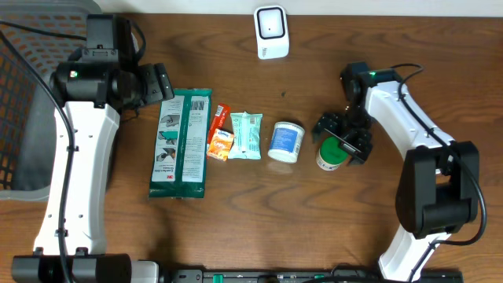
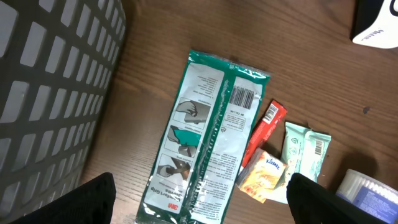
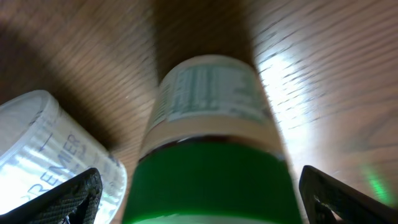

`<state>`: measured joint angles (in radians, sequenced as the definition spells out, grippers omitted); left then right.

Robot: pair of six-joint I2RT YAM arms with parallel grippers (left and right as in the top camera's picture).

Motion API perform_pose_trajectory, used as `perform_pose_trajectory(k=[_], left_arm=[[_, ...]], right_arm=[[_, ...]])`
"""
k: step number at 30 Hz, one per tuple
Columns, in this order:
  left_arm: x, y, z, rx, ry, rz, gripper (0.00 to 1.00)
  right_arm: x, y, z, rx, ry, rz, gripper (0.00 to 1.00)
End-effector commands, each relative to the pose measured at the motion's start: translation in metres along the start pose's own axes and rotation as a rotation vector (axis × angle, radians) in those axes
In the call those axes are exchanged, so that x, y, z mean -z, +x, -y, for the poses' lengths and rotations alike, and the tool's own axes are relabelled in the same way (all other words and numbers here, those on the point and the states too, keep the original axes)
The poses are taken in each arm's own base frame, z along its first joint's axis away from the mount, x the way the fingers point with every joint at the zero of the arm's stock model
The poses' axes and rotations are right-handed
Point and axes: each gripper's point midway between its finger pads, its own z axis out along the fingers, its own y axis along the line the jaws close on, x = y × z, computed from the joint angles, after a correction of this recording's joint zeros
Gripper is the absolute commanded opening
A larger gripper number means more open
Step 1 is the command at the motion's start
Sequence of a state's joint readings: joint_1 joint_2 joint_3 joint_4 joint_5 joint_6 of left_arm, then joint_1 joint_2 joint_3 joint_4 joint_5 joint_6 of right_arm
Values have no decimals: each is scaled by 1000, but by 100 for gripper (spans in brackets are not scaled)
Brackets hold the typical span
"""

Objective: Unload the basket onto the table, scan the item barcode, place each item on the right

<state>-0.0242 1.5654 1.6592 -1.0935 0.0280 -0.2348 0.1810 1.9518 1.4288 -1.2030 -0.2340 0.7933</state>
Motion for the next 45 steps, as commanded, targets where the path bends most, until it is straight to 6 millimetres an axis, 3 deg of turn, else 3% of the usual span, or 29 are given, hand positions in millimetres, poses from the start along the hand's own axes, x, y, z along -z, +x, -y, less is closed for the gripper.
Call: perform_pose_trajectory(k=[1,28,33,40,45], left_arm=[[-3,1,0,-3,2,-12,88],[-3,1,0,-3,2,-12,88],[-3,1,0,-3,2,-12,88],[-3,1,0,-3,2,-12,88],[-3,1,0,-3,2,-12,88]], right_arm=[[3,7,-3,-63,11,25,95],[3,-11,0,-5,91,174,66],[4,-19,-2,43,92,210,67],[11,-46,-12,166,74,318,63],[20,-69,-3,280,145,408,69]])
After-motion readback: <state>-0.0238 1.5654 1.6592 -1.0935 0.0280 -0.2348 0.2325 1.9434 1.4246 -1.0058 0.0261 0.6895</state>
